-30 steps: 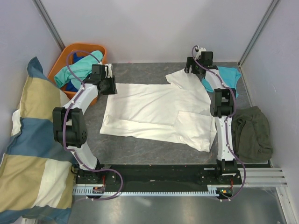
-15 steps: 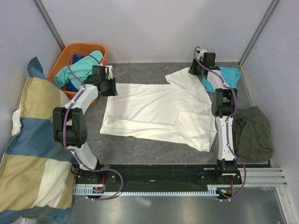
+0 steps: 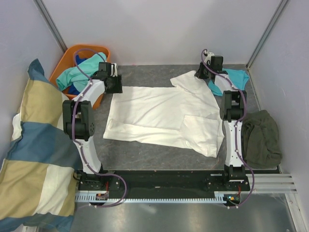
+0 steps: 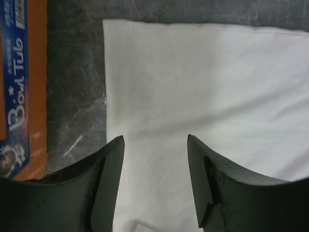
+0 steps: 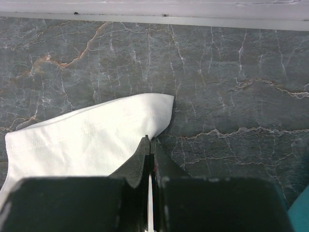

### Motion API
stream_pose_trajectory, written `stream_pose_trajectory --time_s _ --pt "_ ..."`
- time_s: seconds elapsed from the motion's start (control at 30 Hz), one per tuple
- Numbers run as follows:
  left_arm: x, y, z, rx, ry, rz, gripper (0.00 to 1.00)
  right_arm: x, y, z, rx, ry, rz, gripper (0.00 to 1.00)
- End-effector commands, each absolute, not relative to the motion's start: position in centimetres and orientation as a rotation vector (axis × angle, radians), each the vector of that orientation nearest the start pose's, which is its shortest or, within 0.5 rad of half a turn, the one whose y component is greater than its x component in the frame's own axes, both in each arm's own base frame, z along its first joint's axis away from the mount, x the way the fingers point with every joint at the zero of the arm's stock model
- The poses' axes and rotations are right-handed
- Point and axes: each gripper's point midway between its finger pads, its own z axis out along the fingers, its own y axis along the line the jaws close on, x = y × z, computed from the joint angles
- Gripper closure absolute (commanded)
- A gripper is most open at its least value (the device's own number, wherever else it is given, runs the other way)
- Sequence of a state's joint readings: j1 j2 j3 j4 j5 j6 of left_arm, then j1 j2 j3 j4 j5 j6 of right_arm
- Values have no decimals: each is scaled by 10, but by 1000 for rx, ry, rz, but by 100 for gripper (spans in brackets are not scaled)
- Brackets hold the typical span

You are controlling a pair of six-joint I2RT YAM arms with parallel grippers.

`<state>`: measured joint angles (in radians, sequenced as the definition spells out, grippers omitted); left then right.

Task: Fold and stack the t-shirts
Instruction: Fold the tshirt

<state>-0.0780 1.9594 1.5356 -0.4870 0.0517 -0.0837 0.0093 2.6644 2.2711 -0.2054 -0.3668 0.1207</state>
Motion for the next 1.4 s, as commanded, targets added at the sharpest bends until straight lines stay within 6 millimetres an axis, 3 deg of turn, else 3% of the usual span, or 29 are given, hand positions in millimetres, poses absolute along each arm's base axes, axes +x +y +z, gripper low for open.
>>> stream_pose_trajectory --time_s 0.0,0.03,0.1,0.33,0.37,0.4,0.93,1.03,1.17,1.2,1.23,1.37 --pt "522 -36 100 13 2428 -32 33 671 73 58 -79 2134 499 100" --pt "525 -36 88 14 2448 -32 33 670 74 60 -84 2133 498 100" --pt "535 -36 89 13 2437 -29 32 669 73 59 -80 2138 496 100" --pt "556 -33 61 47 2471 11 32 664 74 52 -76 2157 504 100" --pt "560 -33 64 49 2461 15 32 663 74 49 -73 2161 506 100" --pt "562 -32 61 50 2463 20 33 664 58 51 -48 2158 494 100" --pt "592 -20 42 92 2448 130 33 665 52 52 -38 2152 520 100" --pt "594 -20 36 92 2454 126 41 664 53 51 -39 2153 530 100" --pt "595 -25 28 98 2464 95 88 663 54 50 -39 2154 536 100" --pt "595 -26 27 96 2465 90 93 663 55 52 -41 2153 539 100" --pt "595 -26 26 97 2467 88 97 664 53 53 -38 2150 537 100" --pt "595 -28 21 102 2475 77 98 663 53 63 -28 2129 545 100"
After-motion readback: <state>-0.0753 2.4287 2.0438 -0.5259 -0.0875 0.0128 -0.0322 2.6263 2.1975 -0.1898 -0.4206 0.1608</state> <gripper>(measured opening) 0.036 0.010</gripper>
